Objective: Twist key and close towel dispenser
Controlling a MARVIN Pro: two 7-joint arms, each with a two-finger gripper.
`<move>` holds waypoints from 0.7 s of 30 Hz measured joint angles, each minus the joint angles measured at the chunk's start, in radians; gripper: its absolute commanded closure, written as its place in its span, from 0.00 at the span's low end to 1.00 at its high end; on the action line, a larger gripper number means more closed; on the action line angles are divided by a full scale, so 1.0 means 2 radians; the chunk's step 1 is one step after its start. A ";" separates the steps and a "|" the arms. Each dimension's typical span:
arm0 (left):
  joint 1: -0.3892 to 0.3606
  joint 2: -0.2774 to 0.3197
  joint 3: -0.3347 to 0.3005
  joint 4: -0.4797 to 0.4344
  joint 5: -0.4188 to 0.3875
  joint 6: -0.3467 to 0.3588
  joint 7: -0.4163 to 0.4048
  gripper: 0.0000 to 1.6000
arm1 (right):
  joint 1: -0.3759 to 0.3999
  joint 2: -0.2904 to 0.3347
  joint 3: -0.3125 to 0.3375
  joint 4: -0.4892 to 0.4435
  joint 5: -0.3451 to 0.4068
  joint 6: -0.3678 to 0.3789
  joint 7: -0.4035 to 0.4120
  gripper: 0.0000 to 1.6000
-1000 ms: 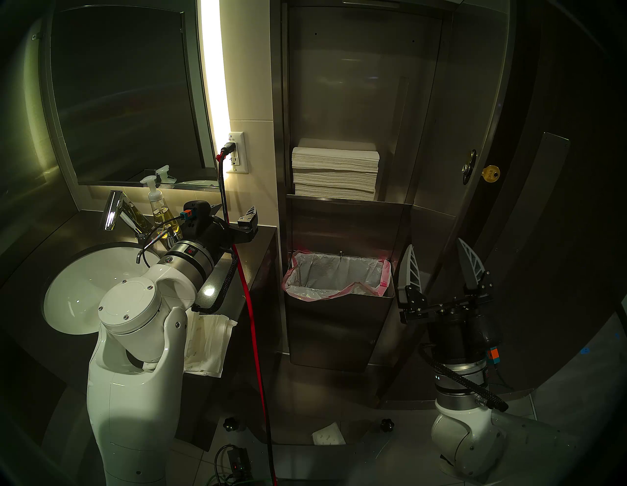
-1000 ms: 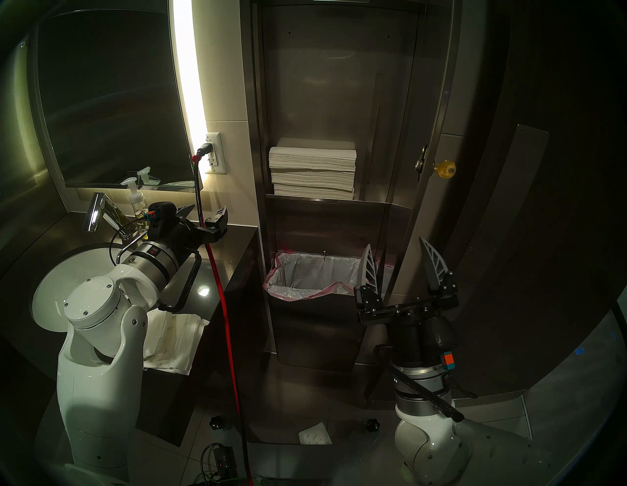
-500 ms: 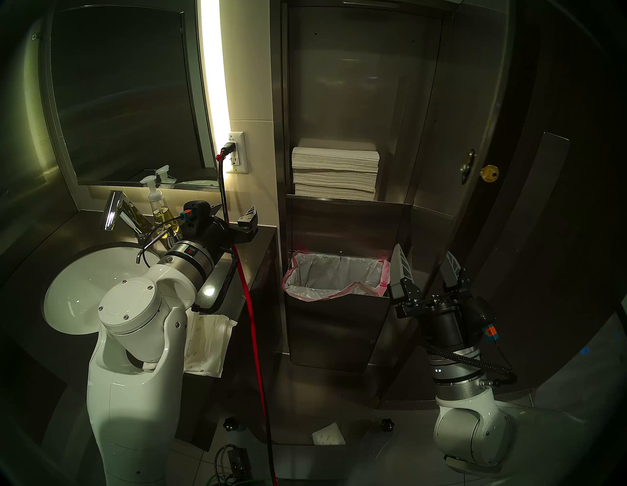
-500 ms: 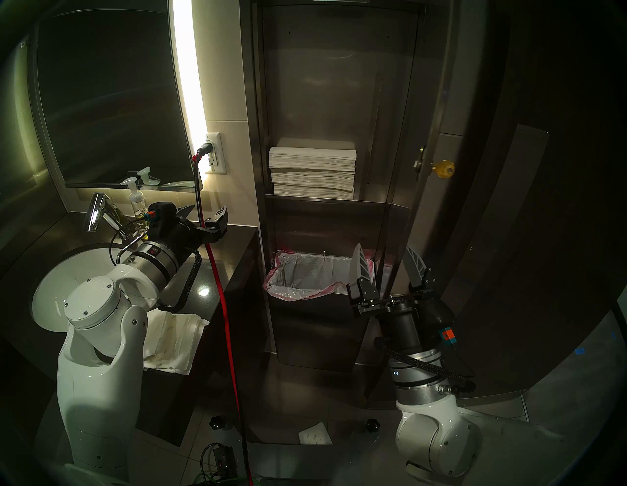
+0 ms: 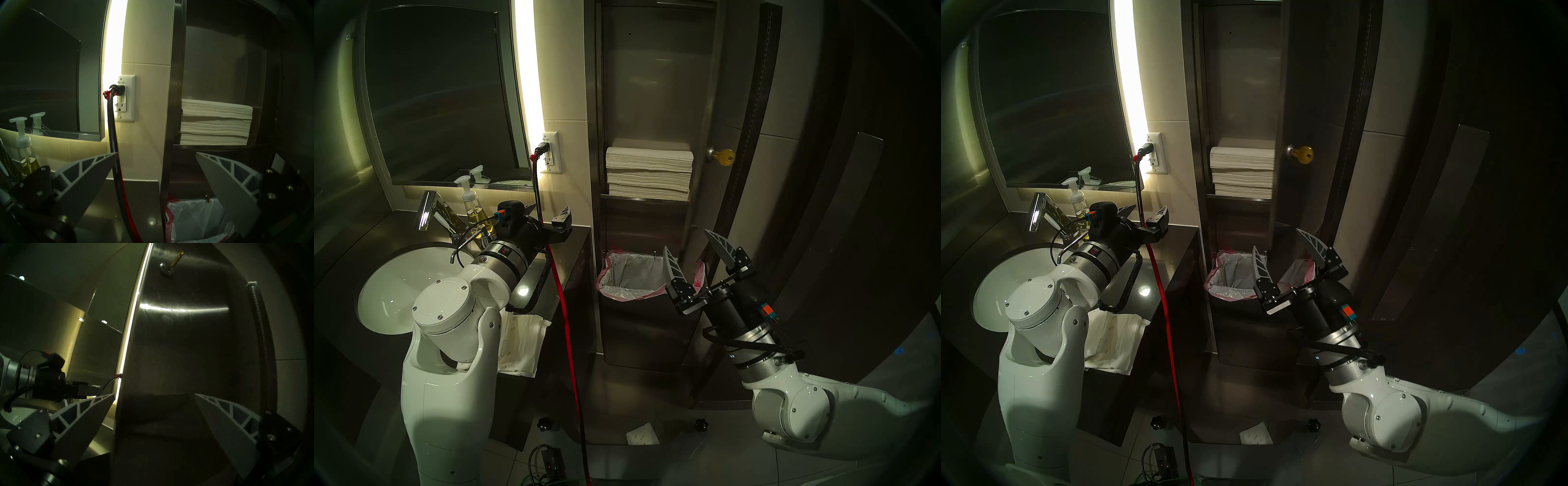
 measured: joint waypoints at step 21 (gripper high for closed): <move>0.000 0.000 0.000 0.000 0.000 0.000 0.000 0.00 | 0.096 -0.112 0.029 0.078 0.084 0.085 0.165 0.00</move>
